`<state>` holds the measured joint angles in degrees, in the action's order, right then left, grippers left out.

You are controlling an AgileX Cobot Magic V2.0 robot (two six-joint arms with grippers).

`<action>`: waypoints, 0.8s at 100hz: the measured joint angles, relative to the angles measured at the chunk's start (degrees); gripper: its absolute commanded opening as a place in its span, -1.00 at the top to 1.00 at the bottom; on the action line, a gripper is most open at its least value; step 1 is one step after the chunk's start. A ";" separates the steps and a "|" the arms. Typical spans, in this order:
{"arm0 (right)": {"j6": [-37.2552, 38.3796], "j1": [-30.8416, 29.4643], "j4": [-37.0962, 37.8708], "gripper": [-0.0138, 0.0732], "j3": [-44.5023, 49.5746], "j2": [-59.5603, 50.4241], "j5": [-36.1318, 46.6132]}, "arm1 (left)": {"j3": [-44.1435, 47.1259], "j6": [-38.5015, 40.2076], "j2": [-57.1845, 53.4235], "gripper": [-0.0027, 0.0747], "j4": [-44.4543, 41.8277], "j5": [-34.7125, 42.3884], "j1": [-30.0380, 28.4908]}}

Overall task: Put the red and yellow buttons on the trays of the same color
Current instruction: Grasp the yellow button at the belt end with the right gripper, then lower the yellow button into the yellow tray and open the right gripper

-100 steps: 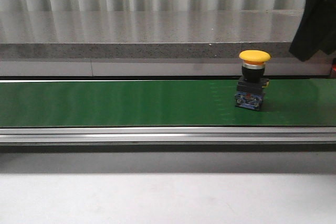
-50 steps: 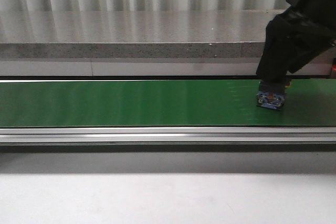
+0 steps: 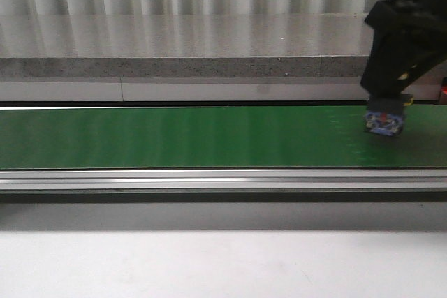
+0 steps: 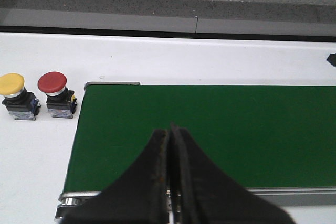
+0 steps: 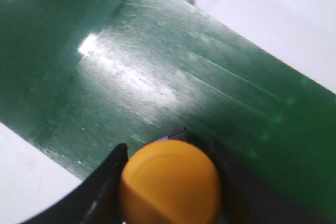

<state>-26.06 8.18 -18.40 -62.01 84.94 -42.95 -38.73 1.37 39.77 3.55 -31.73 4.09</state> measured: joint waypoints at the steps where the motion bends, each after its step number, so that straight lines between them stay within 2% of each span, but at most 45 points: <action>1: 1.01 -0.40 0.55 0.37 0.00 -0.48 -0.03 | 0.00 0.00 0.00 0.98 0.00 0.00 0.00; 29: 19.24 -13.90 13.26 0.38 0.68 -10.55 -6.12 | 0.00 0.00 0.00 0.98 0.00 0.00 0.00; 63: 28.53 -35.94 16.42 0.38 11.84 -19.02 -5.52 | 0.00 0.00 0.00 0.98 0.00 0.00 0.00; 80: 31.20 -41.66 16.54 0.38 19.21 -19.57 0.74 | 0.00 0.00 0.00 0.98 0.10 0.00 0.00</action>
<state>5.14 -33.48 -1.86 -42.80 65.37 -42.22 -38.73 1.37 39.77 3.65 -31.73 4.09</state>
